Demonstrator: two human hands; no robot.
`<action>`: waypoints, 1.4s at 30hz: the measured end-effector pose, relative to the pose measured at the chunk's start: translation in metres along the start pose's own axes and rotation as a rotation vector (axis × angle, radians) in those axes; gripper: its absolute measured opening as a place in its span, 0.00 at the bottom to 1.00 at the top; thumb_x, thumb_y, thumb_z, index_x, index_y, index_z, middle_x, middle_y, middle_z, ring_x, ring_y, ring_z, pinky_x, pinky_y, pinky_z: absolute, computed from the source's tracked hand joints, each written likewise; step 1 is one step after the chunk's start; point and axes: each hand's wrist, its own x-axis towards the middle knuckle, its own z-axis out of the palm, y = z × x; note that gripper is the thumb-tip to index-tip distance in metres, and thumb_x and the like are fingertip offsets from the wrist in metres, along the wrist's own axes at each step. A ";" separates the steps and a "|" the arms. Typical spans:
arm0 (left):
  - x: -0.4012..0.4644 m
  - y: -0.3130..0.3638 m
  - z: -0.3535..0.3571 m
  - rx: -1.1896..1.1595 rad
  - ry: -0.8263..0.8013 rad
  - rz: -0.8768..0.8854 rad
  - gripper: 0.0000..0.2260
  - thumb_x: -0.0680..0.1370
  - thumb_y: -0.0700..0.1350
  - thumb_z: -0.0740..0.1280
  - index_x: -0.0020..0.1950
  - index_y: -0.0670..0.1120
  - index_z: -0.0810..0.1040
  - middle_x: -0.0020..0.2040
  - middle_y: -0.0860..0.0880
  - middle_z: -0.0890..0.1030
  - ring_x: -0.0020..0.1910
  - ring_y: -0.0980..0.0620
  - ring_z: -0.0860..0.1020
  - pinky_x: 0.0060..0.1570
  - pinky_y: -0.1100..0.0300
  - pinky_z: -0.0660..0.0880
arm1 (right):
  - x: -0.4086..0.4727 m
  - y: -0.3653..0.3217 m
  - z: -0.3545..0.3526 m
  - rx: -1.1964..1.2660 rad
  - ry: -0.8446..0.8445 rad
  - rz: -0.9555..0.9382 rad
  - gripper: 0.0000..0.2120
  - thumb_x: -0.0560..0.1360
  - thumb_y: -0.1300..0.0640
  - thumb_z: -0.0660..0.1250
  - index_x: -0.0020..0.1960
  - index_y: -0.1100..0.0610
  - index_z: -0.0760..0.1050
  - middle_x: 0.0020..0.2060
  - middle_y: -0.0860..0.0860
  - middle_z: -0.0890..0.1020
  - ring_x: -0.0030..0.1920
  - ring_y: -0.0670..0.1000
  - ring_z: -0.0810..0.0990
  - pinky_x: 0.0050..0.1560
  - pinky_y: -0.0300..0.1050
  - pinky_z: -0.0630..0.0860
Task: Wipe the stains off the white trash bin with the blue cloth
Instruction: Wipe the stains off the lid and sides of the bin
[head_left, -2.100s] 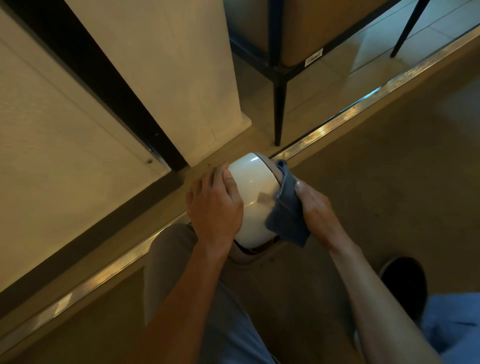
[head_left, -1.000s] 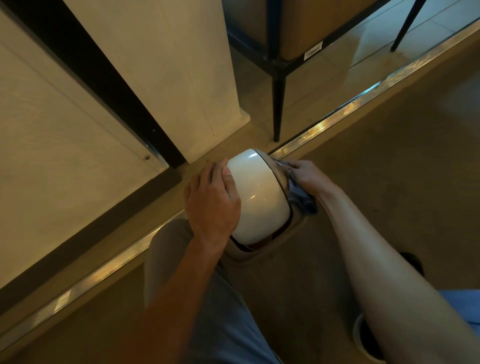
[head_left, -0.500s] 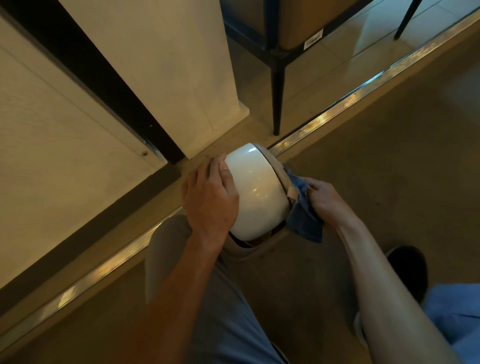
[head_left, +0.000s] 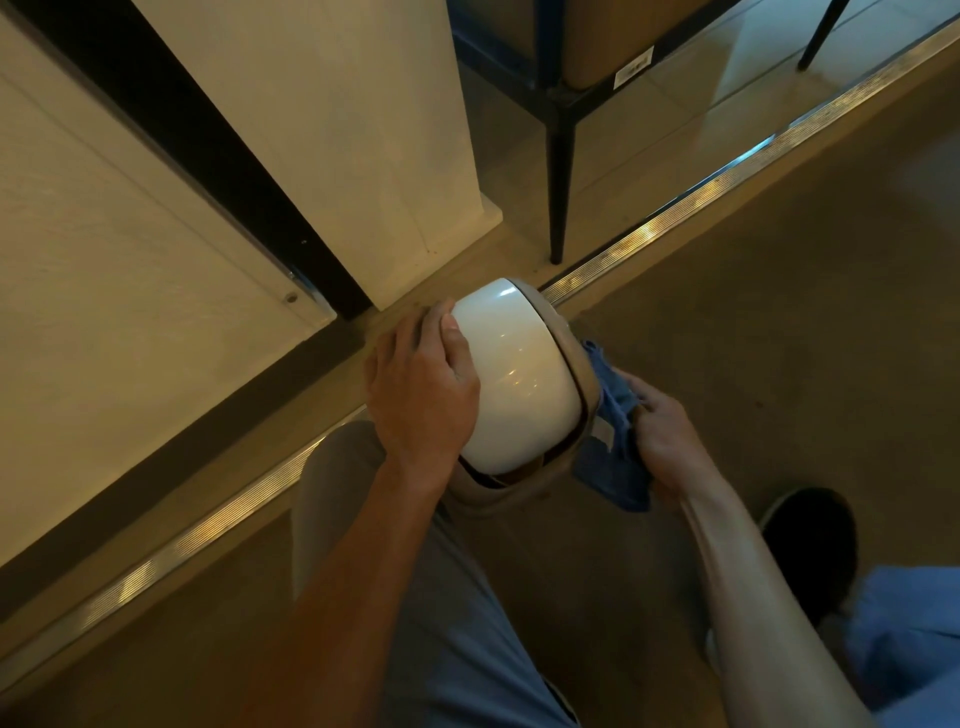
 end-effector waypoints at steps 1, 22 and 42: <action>0.000 0.000 0.000 0.004 -0.005 0.004 0.20 0.86 0.52 0.52 0.73 0.49 0.75 0.67 0.48 0.79 0.64 0.47 0.76 0.60 0.44 0.75 | 0.000 -0.003 0.000 -0.017 -0.004 -0.008 0.15 0.84 0.55 0.61 0.54 0.34 0.80 0.46 0.45 0.87 0.44 0.46 0.86 0.38 0.43 0.81; 0.001 -0.002 -0.003 -0.009 -0.025 0.024 0.20 0.86 0.52 0.53 0.73 0.49 0.76 0.68 0.48 0.79 0.66 0.48 0.76 0.63 0.43 0.74 | 0.057 -0.054 -0.003 -0.255 -0.238 -0.110 0.09 0.84 0.55 0.62 0.61 0.49 0.78 0.54 0.52 0.83 0.44 0.44 0.85 0.44 0.39 0.78; 0.000 -0.001 -0.002 -0.018 -0.021 0.002 0.21 0.86 0.53 0.52 0.73 0.51 0.75 0.67 0.50 0.80 0.65 0.50 0.75 0.62 0.44 0.74 | 0.037 -0.041 0.001 -0.186 -0.150 -0.088 0.09 0.83 0.54 0.63 0.59 0.43 0.78 0.50 0.50 0.84 0.46 0.48 0.85 0.45 0.44 0.78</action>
